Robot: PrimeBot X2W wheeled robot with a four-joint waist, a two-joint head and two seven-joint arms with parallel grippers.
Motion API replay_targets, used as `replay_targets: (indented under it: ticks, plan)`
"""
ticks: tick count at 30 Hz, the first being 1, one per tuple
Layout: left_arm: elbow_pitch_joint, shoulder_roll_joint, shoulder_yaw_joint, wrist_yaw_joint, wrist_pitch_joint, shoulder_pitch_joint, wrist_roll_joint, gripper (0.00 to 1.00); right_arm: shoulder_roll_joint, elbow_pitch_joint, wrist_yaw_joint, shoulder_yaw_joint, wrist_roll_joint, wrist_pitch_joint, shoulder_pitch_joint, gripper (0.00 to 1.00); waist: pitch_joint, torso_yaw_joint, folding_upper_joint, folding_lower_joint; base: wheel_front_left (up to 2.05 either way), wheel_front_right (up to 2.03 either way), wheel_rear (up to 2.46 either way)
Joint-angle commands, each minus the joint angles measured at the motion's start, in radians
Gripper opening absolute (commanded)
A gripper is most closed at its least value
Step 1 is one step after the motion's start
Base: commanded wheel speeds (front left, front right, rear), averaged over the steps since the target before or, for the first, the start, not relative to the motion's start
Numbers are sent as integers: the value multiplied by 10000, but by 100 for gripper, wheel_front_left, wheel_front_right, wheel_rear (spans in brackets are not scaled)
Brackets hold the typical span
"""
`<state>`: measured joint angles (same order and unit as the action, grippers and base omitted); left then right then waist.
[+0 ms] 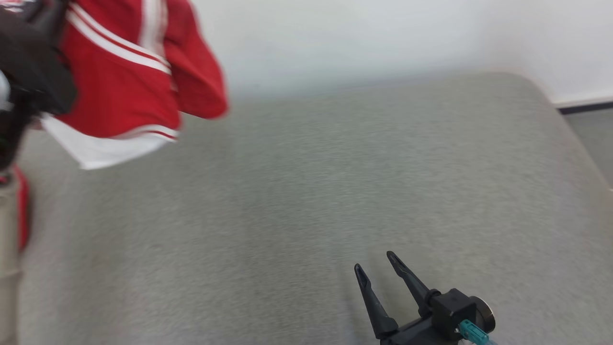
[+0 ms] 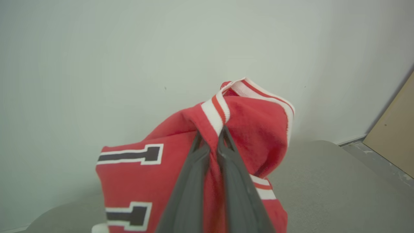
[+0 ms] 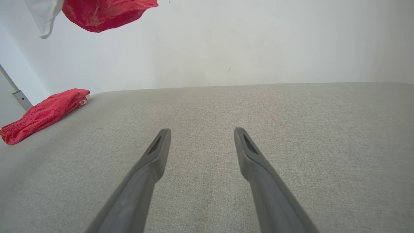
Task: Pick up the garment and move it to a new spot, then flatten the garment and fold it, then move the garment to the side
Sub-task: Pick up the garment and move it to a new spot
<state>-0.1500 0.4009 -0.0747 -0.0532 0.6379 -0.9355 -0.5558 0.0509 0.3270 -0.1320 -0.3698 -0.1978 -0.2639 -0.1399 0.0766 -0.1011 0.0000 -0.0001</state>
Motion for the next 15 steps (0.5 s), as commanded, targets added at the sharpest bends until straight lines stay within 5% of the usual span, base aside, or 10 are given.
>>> replay_targets:
  ticks: [1, 8, 15]
  plan:
    - [56, -143, -59, 7, -57, 249, -93, 0, -7, -42, 25, -57, -3, -4, 67, 100, -259, -1288, 0, 1, 0, 0, 0]
    - [-132, -1134, -558, 116, -779, 1518, -226, 0, -12, -180, 25, 190, -30, -7, 12, 100, 329, -2749, 0, 1, 0, 0, 0]
    - [-1448, -2018, -945, 223, -2234, 3025, -11, 0, -16, -379, 25, 305, -4, -6, -95, 100, 1038, -3431, 0, 1, 0, 0, 0]
